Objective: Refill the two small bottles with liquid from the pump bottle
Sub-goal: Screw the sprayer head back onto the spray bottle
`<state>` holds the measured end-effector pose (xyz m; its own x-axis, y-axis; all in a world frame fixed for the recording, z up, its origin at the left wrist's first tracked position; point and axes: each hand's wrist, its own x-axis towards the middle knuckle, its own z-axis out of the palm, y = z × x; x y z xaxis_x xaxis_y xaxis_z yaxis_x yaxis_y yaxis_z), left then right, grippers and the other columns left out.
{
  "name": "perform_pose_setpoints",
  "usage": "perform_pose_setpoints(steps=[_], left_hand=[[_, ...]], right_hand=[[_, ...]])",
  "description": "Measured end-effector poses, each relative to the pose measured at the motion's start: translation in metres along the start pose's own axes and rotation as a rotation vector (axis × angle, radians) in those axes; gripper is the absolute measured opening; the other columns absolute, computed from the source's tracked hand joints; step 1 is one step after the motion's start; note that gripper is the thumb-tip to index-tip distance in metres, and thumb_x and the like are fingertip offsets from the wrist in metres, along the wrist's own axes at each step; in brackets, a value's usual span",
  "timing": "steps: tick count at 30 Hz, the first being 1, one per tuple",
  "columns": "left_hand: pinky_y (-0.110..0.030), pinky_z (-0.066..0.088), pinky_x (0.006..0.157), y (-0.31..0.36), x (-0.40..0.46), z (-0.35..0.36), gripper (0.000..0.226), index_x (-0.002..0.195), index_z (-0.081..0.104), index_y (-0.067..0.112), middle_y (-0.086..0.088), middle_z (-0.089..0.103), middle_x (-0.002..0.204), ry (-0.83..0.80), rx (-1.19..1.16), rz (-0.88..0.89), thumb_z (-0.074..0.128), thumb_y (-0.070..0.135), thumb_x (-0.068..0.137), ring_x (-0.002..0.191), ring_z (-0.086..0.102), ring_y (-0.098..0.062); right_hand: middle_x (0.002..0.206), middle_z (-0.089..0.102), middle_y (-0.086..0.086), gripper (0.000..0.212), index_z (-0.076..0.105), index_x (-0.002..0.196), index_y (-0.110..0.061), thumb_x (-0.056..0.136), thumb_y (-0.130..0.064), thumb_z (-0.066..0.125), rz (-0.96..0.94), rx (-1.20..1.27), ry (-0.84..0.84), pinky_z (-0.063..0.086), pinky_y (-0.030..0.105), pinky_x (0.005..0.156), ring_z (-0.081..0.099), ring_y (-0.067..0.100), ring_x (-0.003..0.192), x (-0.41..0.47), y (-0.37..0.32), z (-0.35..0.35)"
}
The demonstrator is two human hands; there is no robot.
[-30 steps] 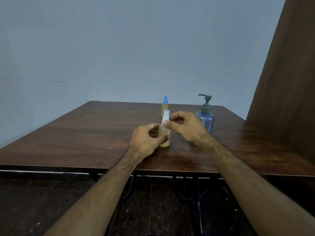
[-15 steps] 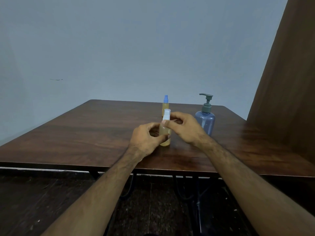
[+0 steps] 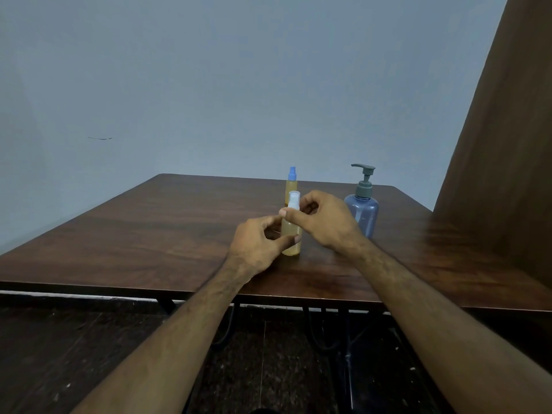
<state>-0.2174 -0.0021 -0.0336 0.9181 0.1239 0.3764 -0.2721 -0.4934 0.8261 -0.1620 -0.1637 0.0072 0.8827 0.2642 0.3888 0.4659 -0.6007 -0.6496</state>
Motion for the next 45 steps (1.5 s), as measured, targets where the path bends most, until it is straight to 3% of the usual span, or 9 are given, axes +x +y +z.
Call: perform_pose_setpoints(steps=[2,6,9,13,16,27,32,39,45], left_hand=[[-0.015,0.054,0.079,0.0,0.001,-0.001,0.047,0.122,0.071,0.03,0.023,0.073,0.096,0.001,0.007,-0.001,0.084,0.042,0.079,0.087,0.066,0.013],[-0.029,0.058,0.091,0.002,0.002,0.001,0.046,0.124,0.071,0.028,0.016,0.076,0.105,0.0,-0.015,0.003,0.084,0.037,0.08,0.093,0.07,0.003],[-0.031,0.058,0.092,0.002,0.001,0.0,0.046,0.125,0.07,0.029,0.016,0.075,0.108,-0.015,-0.001,0.005,0.082,0.038,0.081,0.096,0.069,0.003],[-0.034,0.058,0.094,0.002,0.0,0.0,0.05,0.128,0.069,0.026,0.013,0.075,0.11,-0.01,0.021,0.001,0.082,0.038,0.082,0.098,0.069,-0.001],[-0.034,0.058,0.094,0.004,0.0,0.001,0.049,0.128,0.069,0.026,0.015,0.075,0.109,-0.018,0.015,0.004,0.082,0.037,0.082,0.099,0.069,-0.001],[-0.027,0.053,0.097,0.006,-0.002,0.0,0.046,0.136,0.062,0.026,0.012,0.072,0.12,-0.066,0.07,0.057,0.073,0.033,0.092,0.11,0.066,-0.006],[-0.026,0.052,0.097,0.005,0.0,0.0,0.046,0.138,0.06,0.02,0.006,0.07,0.125,-0.076,0.13,0.073,0.069,0.033,0.095,0.114,0.065,-0.01],[-0.021,0.048,0.097,0.004,0.0,0.0,0.048,0.142,0.056,0.022,0.007,0.067,0.131,-0.094,0.13,0.09,0.067,0.031,0.096,0.119,0.063,-0.01],[-0.027,0.051,0.101,0.002,0.001,0.002,0.048,0.141,0.057,0.019,0.003,0.068,0.132,-0.08,0.175,0.12,0.067,0.031,0.096,0.119,0.064,-0.013]], right_hand=[[0.113,0.074,-0.01,0.051,0.07,0.124,-0.025,0.088,-0.058,0.081,-0.015,0.069,-0.047,0.058,0.035,0.092,0.069,0.01,0.103,0.002,-0.003,-0.003],[0.098,0.079,-0.008,0.024,0.082,0.109,-0.021,0.096,-0.042,0.079,-0.037,0.169,-0.088,0.051,0.031,0.082,0.068,0.006,0.085,0.003,0.001,-0.012],[0.095,0.074,-0.012,0.034,0.072,0.1,-0.027,0.088,-0.057,0.082,0.0,0.047,-0.014,0.052,0.028,0.074,0.067,0.006,0.086,0.003,0.002,-0.006],[0.113,0.077,-0.007,0.042,0.074,0.122,-0.021,0.091,-0.049,0.082,-0.003,0.13,-0.081,0.056,0.034,0.09,0.07,0.012,0.103,0.002,0.0,-0.005],[0.104,0.081,-0.006,0.022,0.081,0.112,-0.022,0.097,-0.038,0.079,-0.027,0.182,-0.098,0.054,0.032,0.084,0.072,0.01,0.095,0.001,0.002,-0.011],[0.086,0.074,-0.01,0.021,0.082,0.112,-0.015,0.1,-0.032,0.076,-0.037,0.172,-0.107,0.046,0.025,0.073,0.059,-0.001,0.067,0.0,0.005,-0.007],[0.098,0.079,-0.005,0.029,0.08,0.105,-0.018,0.094,-0.045,0.081,0.008,0.095,0.015,0.058,0.036,0.086,0.071,0.014,0.092,-0.003,0.0,0.003],[0.094,0.077,-0.009,0.019,0.079,0.108,-0.02,0.098,-0.036,0.079,-0.022,0.172,-0.076,0.051,0.026,0.078,0.067,0.009,0.085,-0.005,0.002,-0.002],[0.092,0.079,-0.005,0.022,0.082,0.098,-0.019,0.094,-0.041,0.081,-0.006,0.115,0.061,0.061,0.04,0.088,0.072,0.016,0.09,-0.007,0.002,0.005]])
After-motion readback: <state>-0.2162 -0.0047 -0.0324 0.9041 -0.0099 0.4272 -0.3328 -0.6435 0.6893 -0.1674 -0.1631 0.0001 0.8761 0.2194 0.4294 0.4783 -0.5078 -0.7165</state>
